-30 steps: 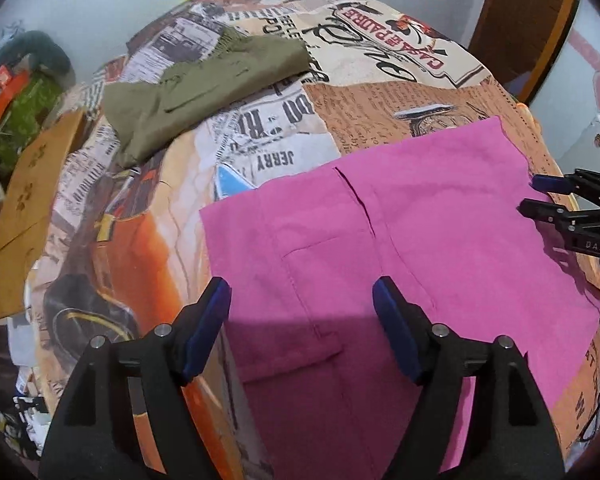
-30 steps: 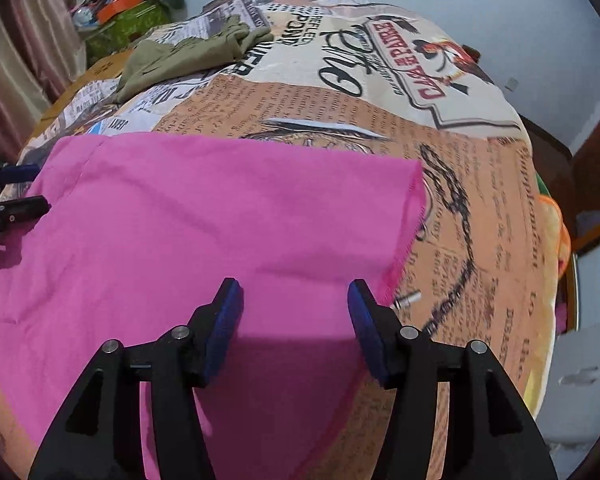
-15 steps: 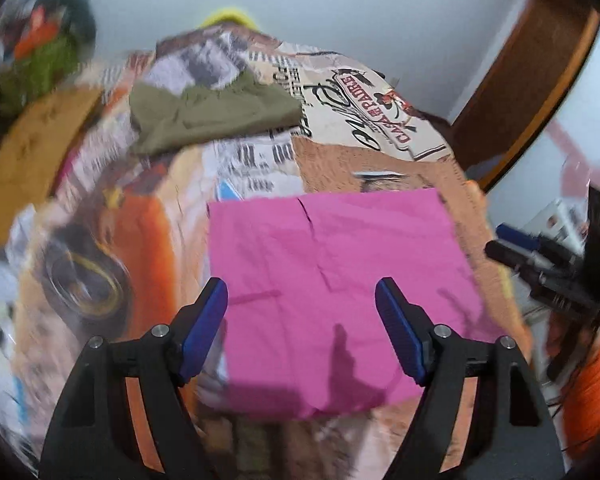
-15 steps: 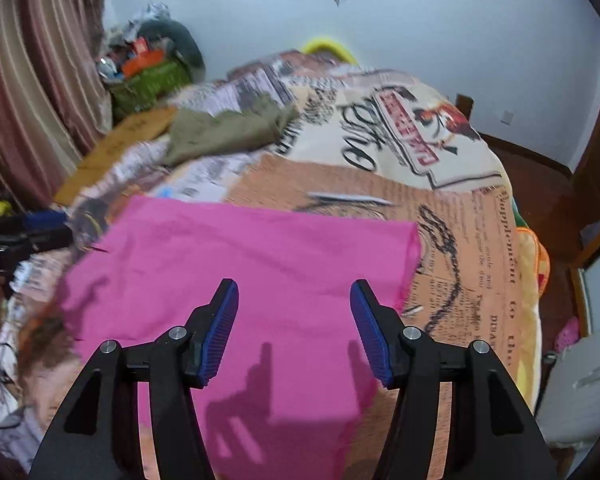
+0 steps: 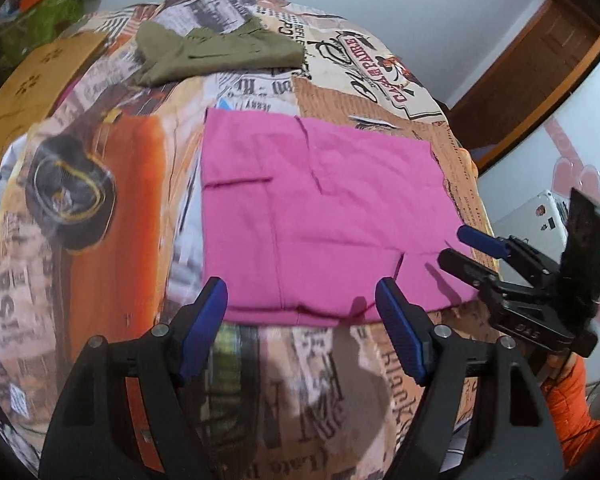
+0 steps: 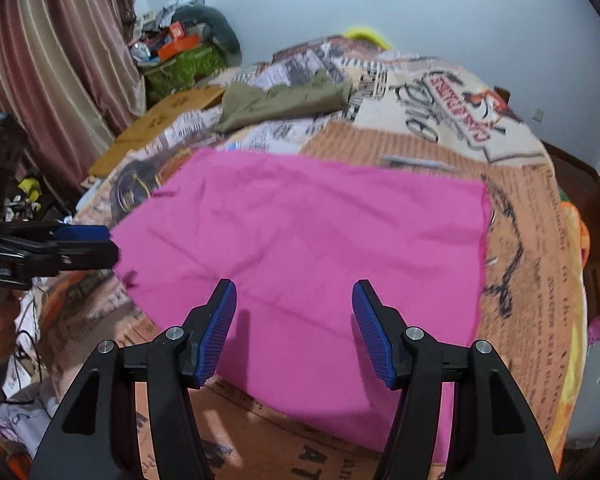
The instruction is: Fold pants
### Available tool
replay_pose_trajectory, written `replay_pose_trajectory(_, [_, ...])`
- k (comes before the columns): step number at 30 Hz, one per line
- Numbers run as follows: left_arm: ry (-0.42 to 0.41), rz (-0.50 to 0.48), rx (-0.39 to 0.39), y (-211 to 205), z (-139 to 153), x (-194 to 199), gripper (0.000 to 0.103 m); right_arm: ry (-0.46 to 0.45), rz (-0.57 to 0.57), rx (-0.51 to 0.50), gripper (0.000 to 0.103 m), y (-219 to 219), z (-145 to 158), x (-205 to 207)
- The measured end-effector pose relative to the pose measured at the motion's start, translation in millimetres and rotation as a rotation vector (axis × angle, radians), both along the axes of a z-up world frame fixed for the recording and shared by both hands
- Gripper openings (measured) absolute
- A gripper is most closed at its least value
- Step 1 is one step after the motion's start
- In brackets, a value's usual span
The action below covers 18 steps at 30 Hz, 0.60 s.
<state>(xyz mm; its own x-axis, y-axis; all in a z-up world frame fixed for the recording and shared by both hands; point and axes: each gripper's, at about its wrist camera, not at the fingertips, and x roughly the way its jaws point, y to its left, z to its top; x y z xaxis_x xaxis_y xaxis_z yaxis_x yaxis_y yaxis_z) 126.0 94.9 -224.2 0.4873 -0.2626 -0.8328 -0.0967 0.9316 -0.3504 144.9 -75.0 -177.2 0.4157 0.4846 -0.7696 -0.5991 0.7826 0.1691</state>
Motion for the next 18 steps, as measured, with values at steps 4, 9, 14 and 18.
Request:
replay_pose_trajectory(4, [0.044, 0.016, -0.036, 5, -11, -9, 0.077, 0.044, -0.004, -0.01, 0.056, 0, -13, -1])
replay_pose_trajectory(9, [0.061, 0.05, -0.043, 3, -20, -16, 0.077, 0.076, -0.004, 0.01, 0.057, -2, -22, -3])
replay_pose_trajectory(14, [0.083, 0.036, -0.119, -5, -24, -9, 0.077, 0.092, -0.005, 0.022, 0.058, -2, -25, -4])
replay_pose_trajectory(18, [0.093, 0.057, -0.179, -4, -28, -1, 0.079, 0.087, -0.001, 0.016, 0.058, -2, -26, -5])
